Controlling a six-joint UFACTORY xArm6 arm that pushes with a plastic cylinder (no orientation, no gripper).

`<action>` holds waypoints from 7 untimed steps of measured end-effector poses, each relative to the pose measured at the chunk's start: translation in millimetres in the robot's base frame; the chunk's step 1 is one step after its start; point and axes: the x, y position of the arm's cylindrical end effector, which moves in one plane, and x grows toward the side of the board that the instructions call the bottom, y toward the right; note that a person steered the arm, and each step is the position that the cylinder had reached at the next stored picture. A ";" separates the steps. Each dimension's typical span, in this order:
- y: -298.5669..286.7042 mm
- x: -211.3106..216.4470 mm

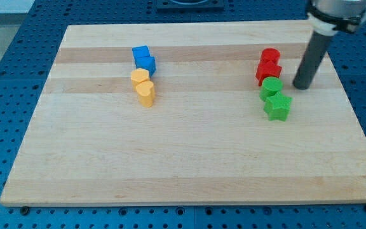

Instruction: Push the green circle to the bottom of the red star

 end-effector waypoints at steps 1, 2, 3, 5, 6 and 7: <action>-44.8 3.3; -85.5 8.7; -113.2 11.1; -123.7 16.0; -135.4 6.3; -174.1 5.3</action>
